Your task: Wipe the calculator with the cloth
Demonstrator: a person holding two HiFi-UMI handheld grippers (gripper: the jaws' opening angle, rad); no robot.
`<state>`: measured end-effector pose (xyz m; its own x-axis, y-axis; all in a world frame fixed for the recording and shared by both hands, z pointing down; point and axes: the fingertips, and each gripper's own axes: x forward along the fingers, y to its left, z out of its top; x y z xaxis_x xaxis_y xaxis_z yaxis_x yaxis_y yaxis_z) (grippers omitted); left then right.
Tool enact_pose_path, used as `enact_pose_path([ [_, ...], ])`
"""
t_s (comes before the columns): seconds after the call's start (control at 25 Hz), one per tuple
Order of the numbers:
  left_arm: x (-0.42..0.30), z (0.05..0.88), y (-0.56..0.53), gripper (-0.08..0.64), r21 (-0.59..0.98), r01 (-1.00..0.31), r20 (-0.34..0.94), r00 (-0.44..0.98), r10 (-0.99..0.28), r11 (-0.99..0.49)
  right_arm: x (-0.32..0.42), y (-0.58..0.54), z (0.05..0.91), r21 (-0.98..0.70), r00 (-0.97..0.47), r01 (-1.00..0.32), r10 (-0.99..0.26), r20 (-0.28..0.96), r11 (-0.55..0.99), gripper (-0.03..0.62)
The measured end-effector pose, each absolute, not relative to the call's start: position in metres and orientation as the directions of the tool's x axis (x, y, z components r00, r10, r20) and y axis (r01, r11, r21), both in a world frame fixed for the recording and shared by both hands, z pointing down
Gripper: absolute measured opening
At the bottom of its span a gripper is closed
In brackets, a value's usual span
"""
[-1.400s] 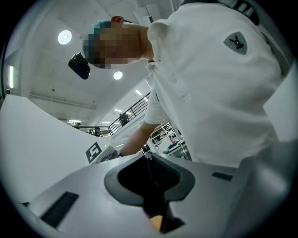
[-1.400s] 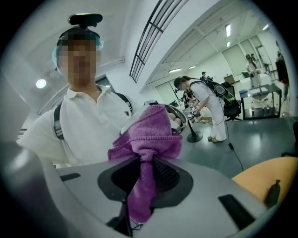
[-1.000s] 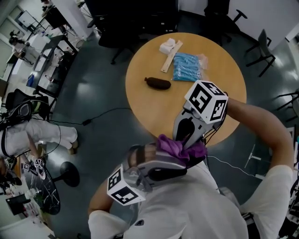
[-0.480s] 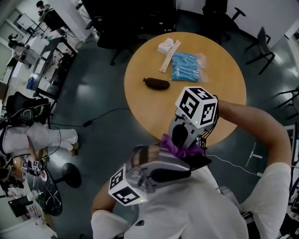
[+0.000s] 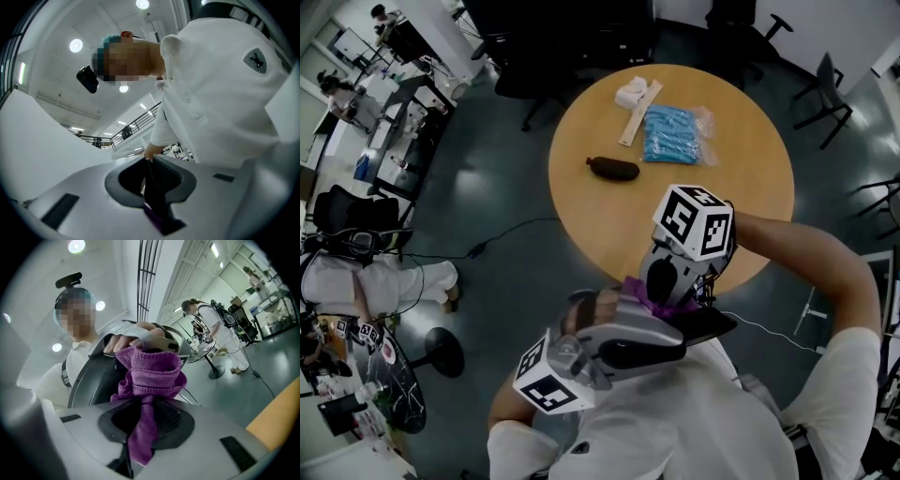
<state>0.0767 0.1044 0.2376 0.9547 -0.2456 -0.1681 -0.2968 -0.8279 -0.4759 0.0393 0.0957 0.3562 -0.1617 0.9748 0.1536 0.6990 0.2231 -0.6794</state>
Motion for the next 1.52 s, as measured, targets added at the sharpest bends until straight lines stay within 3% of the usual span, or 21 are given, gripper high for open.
enact_pose_path([
  [0.32,0.076,0.236,0.102,0.051,-0.475,-0.32,-0.176,0.947,-0.268,-0.82,0.044,0.097,0.365,-0.681,-0.176,0.695,0.973,0.152,0.232,0.08],
  [0.88,0.054,0.217,0.072,0.051,-0.33,-0.422,-0.312,0.893,-0.325,-0.844,0.053,0.106,0.393,-0.693,-0.166,0.682,0.972,0.164,0.234,0.08],
  [1.08,0.039,0.223,0.053,0.051,-0.276,-0.503,-0.323,0.851,-0.414,-0.819,0.057,0.101,0.416,-0.678,-0.172,0.673,0.954,0.245,0.296,0.08],
  [1.2,0.024,0.235,0.028,0.051,-0.242,-0.603,-0.296,0.792,-0.534,-0.76,0.052,0.071,0.44,-0.62,-0.292,0.652,0.899,0.326,0.437,0.081],
  [1.32,0.002,0.259,0.003,0.051,-0.172,-0.689,-0.266,0.72,-0.64,-0.704,0.044,0.022,0.456,-0.549,-0.522,0.572,0.787,0.329,0.609,0.081],
  [1.52,-0.046,0.305,-0.036,0.051,0.081,-0.799,-0.283,0.555,-0.782,-0.596,0.053,-0.055,0.483,-0.474,-0.83,0.283,0.461,0.315,0.834,0.081],
])
